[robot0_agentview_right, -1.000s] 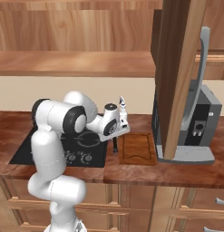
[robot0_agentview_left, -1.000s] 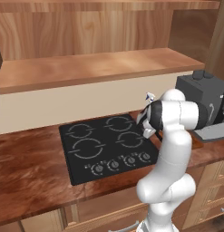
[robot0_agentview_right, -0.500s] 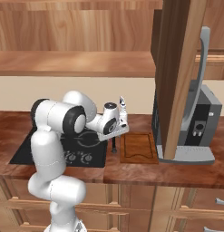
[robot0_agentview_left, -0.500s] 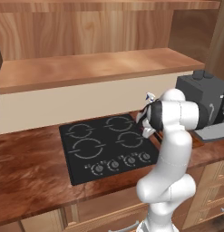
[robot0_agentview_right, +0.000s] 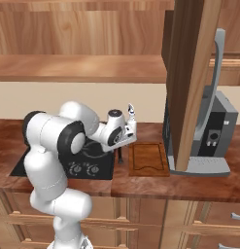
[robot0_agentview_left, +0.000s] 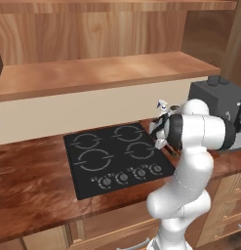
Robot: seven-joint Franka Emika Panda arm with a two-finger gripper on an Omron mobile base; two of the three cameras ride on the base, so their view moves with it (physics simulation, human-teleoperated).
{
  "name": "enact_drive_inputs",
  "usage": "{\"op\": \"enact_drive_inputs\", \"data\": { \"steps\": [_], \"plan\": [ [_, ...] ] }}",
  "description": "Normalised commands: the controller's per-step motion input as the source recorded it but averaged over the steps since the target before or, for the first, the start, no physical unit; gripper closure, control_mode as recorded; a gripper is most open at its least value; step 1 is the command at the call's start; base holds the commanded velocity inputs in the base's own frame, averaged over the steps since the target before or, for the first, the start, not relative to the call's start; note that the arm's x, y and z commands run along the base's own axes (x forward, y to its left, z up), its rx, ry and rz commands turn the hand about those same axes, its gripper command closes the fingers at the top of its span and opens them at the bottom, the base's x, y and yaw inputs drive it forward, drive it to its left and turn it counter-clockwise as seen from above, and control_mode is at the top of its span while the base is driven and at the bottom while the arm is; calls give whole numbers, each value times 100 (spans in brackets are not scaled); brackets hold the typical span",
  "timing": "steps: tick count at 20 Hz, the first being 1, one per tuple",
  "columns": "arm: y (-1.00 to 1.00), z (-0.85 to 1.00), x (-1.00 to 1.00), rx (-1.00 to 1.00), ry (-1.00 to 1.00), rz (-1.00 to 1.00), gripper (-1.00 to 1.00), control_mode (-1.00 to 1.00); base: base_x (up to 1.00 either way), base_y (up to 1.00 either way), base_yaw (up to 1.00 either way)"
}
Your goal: Grab the spray bottle from the cabinet, then place it next to the cutting board for sanitizing. Then grab the dish brush from the countertop next to the sink and place it next to the cutting board.
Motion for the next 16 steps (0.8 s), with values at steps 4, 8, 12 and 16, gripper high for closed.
{"op": "enact_drive_inputs", "data": {
  "steps": [4,8,12,16],
  "plan": [
    [0,69,-41,0,-8,-4,-100,-100,0,0,0],
    [0,88,-42,0,-8,-3,-100,-100,0,0,0],
    [2,93,-47,0,-6,-1,-100,-100,0,0,0],
    [3,94,-52,0,-6,-1,-100,-100,0,0,0]
  ]
}}
